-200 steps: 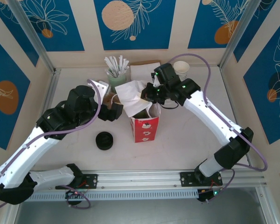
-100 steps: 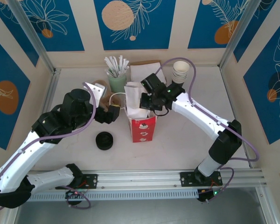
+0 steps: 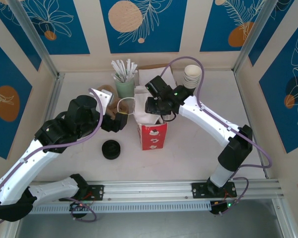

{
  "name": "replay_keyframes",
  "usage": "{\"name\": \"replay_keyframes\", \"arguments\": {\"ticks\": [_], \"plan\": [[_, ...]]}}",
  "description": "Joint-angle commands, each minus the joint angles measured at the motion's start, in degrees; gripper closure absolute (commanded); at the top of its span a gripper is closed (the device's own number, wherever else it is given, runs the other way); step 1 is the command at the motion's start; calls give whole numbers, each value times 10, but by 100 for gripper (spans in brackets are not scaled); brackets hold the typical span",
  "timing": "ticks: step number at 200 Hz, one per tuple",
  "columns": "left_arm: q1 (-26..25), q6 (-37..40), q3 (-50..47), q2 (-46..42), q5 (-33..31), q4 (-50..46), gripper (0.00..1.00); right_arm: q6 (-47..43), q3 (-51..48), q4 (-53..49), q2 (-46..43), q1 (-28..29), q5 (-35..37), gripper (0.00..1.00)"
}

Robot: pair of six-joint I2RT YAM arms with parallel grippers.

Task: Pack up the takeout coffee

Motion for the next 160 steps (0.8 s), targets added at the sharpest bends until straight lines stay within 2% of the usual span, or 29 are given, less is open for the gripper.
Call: {"name": "replay_keyframes", "arguments": {"ticks": [1, 37, 95, 116, 160], "plan": [[2, -5, 2, -4, -5, 9, 1, -13, 40, -16, -26, 6, 7, 54], [2, -5, 1, -4, -4, 13, 1, -21, 55, 5, -48, 7, -2, 54], [1, -8, -19, -5, -20, 35, 1, -26, 42, 56, -66, -1, -55, 57], [2, -16, -36, -7, -52, 51, 1, -39, 45, 64, -81, -6, -55, 57], [19, -17, -112, -29, -176, 135, 1, -92, 33, 85, -140, -32, -35, 57]]}}
